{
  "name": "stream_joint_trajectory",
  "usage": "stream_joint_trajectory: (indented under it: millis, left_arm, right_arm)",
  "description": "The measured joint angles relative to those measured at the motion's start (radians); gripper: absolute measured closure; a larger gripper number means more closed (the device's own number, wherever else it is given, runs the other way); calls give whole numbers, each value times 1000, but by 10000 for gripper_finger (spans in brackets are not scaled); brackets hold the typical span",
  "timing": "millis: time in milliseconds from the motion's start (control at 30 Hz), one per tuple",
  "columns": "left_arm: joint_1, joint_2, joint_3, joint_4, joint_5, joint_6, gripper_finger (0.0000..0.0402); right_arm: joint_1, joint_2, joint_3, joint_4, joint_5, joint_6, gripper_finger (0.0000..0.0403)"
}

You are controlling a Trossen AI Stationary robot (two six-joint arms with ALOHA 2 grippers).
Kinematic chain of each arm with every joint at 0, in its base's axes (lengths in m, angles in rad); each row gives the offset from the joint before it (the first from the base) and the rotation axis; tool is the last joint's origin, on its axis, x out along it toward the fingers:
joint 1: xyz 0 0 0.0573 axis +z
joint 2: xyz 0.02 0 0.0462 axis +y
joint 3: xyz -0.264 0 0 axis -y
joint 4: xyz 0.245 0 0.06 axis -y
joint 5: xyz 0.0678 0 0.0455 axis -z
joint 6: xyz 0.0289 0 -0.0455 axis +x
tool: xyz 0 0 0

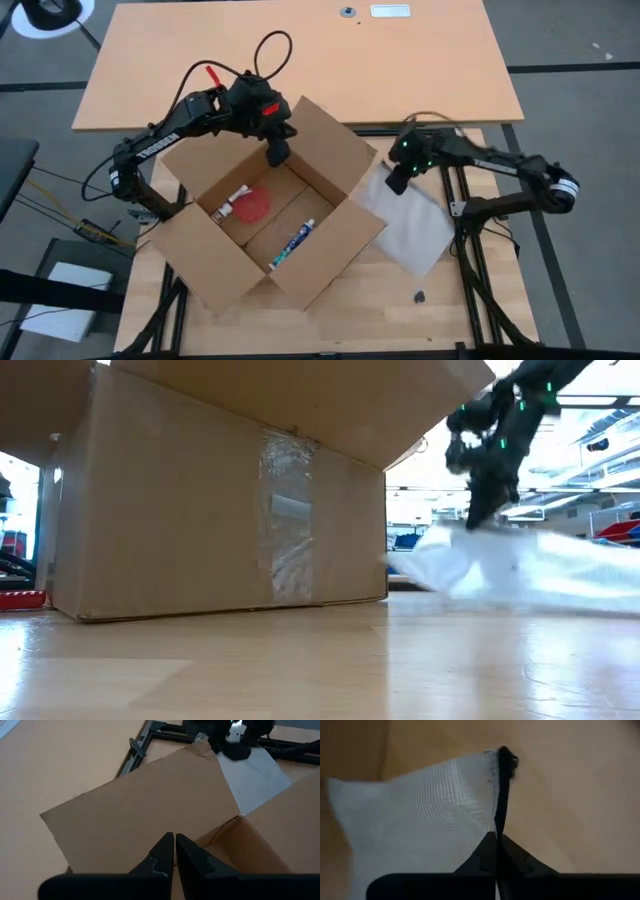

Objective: Unpack boxes
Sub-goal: Open the zip bag

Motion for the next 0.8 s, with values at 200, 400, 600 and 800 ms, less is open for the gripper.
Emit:
stream_joint_trajectory:
  millis: [200, 400, 600, 800]
  left_arm:
    - [0, 0, 0, 41, 3, -32, 374]
    - [0, 0, 0, 41, 44, -79, 373]
    - [0, 0, 0, 98, 62, -130, 334]
    - [-1, 0, 0, 224, 150, -227, 255]
  right_arm:
    - [48, -57, 229, -228, 82, -14, 401]
    - [127, -76, 468, -445, 132, 26, 401]
    - [235, -75, 695, -551, 225, 56, 401]
    - [309, -75, 864, -541, 297, 59, 402]
